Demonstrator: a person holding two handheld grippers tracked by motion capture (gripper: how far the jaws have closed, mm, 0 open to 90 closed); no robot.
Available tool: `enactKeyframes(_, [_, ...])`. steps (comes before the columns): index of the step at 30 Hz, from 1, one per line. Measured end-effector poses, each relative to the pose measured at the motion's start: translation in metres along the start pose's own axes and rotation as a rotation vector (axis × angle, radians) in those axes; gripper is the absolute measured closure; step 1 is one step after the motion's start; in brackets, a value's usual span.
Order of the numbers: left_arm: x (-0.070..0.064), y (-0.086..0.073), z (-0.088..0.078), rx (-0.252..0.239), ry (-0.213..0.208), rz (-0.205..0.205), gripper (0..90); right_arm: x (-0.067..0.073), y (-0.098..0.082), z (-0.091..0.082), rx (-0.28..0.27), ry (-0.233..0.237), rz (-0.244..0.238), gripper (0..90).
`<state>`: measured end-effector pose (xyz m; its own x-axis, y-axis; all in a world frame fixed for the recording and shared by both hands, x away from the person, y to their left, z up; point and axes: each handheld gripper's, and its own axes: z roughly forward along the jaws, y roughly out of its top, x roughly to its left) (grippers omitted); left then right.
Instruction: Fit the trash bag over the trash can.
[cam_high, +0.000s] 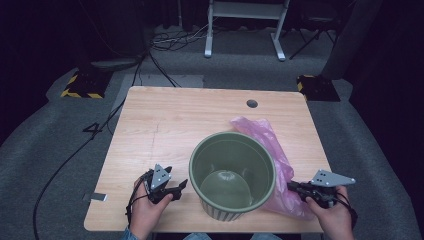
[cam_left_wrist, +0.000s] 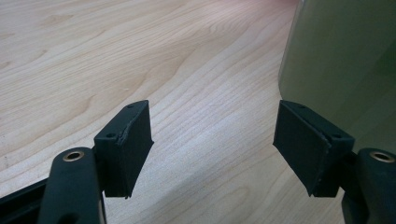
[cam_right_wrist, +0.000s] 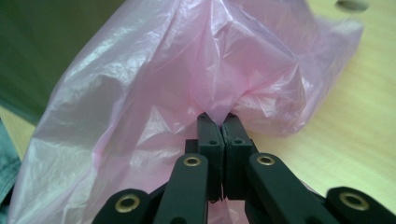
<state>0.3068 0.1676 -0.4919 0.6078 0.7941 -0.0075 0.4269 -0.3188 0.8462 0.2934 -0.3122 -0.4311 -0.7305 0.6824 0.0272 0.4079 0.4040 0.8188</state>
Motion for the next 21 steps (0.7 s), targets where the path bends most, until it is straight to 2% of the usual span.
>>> enactKeyframes(8, [0.001, 0.0, -0.001, -0.002, -0.002, -0.004, 27.8, -0.006, 0.023, -0.021, -0.062, -0.046, -0.039, 88.6])
enactKeyframes(21, [0.001, -0.002, -0.004, -0.002, 0.006, -0.008, 27.8, -0.007, 0.061, -0.038, -0.146, -0.077, -0.107, 88.6])
